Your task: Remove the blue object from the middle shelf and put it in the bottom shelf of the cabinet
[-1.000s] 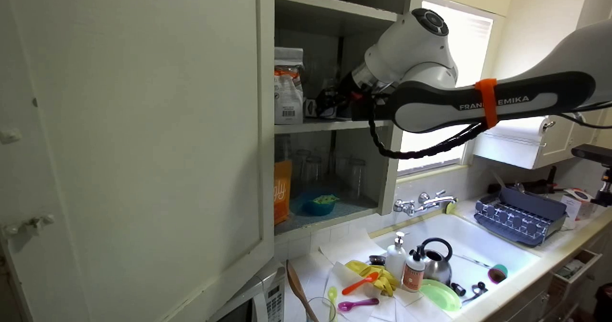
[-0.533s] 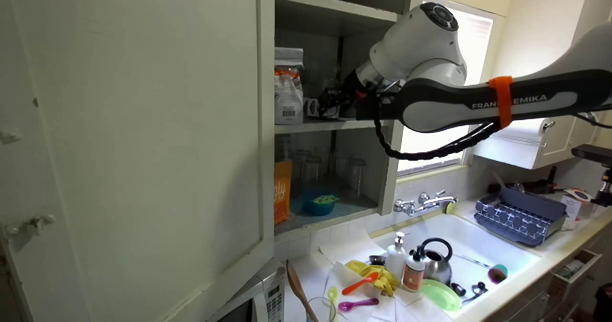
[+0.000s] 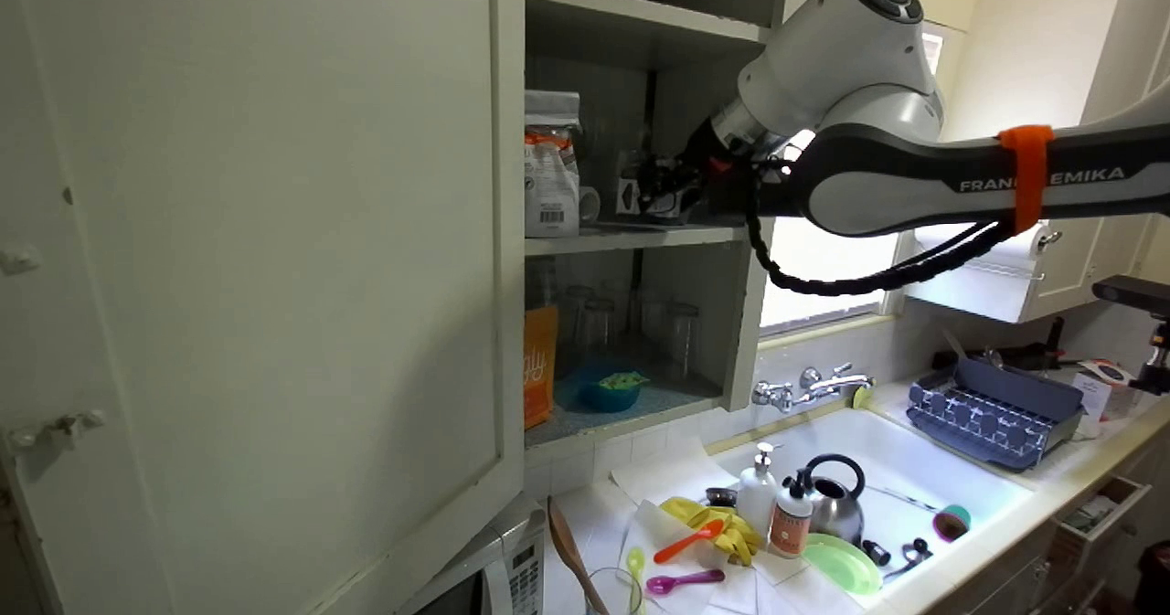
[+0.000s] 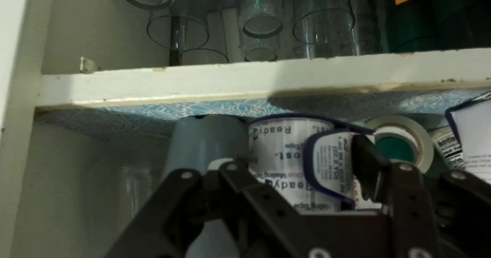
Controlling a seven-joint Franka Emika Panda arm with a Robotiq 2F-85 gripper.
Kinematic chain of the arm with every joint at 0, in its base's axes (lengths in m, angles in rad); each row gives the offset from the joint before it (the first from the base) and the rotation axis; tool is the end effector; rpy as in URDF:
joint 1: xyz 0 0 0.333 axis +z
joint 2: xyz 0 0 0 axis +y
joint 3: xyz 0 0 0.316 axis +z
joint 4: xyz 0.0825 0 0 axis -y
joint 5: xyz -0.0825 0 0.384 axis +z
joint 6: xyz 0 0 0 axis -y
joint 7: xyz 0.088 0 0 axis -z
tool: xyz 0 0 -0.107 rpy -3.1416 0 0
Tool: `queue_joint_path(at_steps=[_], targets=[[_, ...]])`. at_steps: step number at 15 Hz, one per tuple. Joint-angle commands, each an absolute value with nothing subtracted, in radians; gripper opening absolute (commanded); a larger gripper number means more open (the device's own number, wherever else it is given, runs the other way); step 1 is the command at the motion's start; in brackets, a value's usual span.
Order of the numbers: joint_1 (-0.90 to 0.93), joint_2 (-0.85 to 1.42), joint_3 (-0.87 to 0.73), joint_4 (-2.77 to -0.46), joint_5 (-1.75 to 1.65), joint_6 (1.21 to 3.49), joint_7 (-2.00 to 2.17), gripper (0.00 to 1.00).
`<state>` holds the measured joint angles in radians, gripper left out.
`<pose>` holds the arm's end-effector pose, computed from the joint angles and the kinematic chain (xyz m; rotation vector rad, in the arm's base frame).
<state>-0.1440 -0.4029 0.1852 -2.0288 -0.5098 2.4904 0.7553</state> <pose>0.4798 0.0426 0.7100 2.5722 -0.5552 1.3879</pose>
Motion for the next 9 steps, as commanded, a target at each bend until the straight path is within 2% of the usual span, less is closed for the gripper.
queue_joint_path(at_steps=[1, 9], targets=[[-0.14, -0.486, 0.2, -2.089, -0.467, 2.405, 0.762, 0.42], [-0.111, -0.632, 0.202, -2.209, -0.351, 2.267, 0.761, 0.42]])
